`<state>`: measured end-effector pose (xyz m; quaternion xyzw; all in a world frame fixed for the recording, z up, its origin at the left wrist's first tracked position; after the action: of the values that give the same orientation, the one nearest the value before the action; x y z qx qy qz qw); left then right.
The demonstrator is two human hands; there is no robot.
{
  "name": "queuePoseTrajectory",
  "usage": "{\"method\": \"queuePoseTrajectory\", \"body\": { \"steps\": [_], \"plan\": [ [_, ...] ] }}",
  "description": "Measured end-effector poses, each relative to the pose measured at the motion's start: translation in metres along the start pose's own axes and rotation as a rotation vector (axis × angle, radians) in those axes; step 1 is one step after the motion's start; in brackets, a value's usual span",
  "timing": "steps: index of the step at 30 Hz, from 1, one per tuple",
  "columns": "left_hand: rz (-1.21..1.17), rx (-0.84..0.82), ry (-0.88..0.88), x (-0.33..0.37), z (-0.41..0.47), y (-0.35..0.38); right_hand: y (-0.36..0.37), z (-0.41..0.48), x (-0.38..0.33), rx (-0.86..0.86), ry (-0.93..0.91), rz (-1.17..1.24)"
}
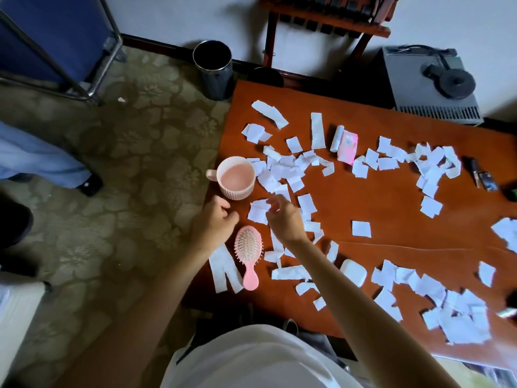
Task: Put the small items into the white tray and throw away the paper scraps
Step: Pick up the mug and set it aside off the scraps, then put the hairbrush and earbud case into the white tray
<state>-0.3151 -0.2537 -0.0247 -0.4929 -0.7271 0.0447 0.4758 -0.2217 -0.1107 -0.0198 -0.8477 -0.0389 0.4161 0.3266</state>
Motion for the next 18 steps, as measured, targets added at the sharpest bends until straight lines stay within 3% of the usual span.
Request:
{"method": "queuePoseTrajectory", "body": {
  "steps": [4,12,18],
  "plan": [
    [0.259,-0.181,-0.078,-0.014,-0.036,0.053,0.007,-0.029,0.033,-0.049,0.058,-0.006],
    [0.225,0.014,-0.083,0.007,-0.060,0.069,-0.008,-0.065,0.066,-0.088,0.082,0.002],
    [0.116,0.132,0.051,0.048,-0.083,0.074,-0.075,-0.092,0.101,0.207,0.025,-0.026]
  ]
}}
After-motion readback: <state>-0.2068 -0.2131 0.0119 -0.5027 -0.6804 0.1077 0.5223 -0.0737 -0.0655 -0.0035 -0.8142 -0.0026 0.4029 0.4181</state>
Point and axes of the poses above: each hand's wrist, its own z-axis towards the middle knuckle, its own y-axis out of the palm, x = y × z, the point moved 9 cm from there along z, towards the middle knuckle, and after that the axes turned 5 degrees about -x, right-handed, at the moved point
